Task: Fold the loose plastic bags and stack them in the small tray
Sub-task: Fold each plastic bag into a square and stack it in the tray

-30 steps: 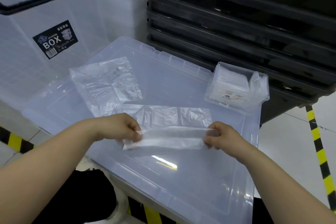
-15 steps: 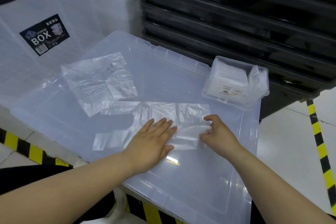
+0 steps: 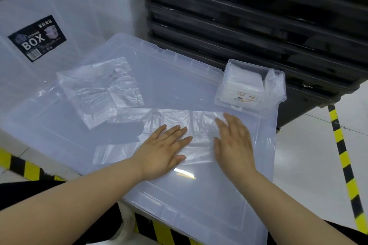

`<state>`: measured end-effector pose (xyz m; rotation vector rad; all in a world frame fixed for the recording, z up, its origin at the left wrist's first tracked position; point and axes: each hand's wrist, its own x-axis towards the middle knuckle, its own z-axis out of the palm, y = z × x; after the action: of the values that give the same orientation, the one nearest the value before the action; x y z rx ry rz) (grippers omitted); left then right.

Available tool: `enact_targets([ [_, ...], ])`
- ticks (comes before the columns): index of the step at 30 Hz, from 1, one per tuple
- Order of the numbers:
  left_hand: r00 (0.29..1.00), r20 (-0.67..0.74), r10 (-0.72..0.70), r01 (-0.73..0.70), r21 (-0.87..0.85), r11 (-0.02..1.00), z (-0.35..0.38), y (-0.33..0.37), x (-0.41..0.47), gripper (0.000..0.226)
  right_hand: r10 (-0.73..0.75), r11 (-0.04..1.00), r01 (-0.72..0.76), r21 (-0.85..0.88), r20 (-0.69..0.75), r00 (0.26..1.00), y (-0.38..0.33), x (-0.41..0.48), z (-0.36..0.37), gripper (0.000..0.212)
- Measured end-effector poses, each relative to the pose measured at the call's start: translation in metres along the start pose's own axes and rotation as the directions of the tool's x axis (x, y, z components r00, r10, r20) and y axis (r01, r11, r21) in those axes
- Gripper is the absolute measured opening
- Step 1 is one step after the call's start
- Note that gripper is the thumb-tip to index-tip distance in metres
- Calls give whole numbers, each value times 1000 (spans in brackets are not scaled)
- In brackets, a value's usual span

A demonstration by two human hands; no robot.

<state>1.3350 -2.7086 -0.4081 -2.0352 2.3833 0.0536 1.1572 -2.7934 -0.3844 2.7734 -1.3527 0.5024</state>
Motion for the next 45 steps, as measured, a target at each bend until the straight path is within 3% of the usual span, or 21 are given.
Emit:
enact_targets([
  [1,1000,-4,5,-5,15,1000,0,0,2,68,-96,995,94,42,35,995,-6,-5,3,31],
  [3,1000,-6,15,-15,18,1000,1,-2,5,69,-222,974,208,85,212,952,-16,-13,6,47],
  [8,1000,-11,-19,19,-29,999,-1,-6,8,84,-201,972,233,8,540,817,-8,-19,6,65],
  [10,1000,-16,-16,16,-26,1000,-4,-13,8,93,-130,977,201,-70,550,825,3,-12,-1,78],
  [13,1000,-21,11,-12,-51,999,-15,-18,4,74,-183,973,228,-26,508,841,17,-7,-9,115],
  [14,999,-30,45,-46,-58,997,-15,-18,1,72,-172,979,203,4,551,817,21,-9,-9,121],
  [16,992,-75,98,-104,-75,992,-16,-14,-3,65,-183,980,198,30,540,822,21,-6,-9,113],
  [18,989,-97,107,-114,-74,991,-15,-3,-5,59,-191,978,210,6,446,874,17,-3,-12,93],
  [21,992,-102,73,-80,-69,994,-15,3,-4,53,-204,978,198,71,532,822,17,-1,-20,70],
  [24,991,-124,50,-55,-32,998,-16,-1,1,54,-199,980,166,111,560,804,19,1,-25,71],
  [29,987,-145,62,-64,-10,998,-21,-8,0,50,-178,982,137,126,420,890,18,0,-18,57],
  [31,988,-154,28,-40,-74,996,-24,-13,-2,34,-184,983,160,95,375,909,21,1,-16,47],
  [34,979,-177,-106,63,-232,971,-35,-19,-1,36,-109,980,38,195,368,923,20,7,-24,47],
  [36,962,-100,-255,205,-354,913,-43,-24,0,34,-27,964,-83,253,404,914,28,9,-25,41],
  [38,929,105,-354,353,-533,769,-48,-32,0,21,83,905,-258,338,456,886,31,13,-30,35],
  [42,845,315,-433,512,-711,483,-53,-47,-3,23,244,746,-511,427,539,806,39,25,-36,18],
  [45,776,404,-484,580,-758,298,-53,-49,-2,29,314,687,-593,420,565,763,42,27,-36,19],
])
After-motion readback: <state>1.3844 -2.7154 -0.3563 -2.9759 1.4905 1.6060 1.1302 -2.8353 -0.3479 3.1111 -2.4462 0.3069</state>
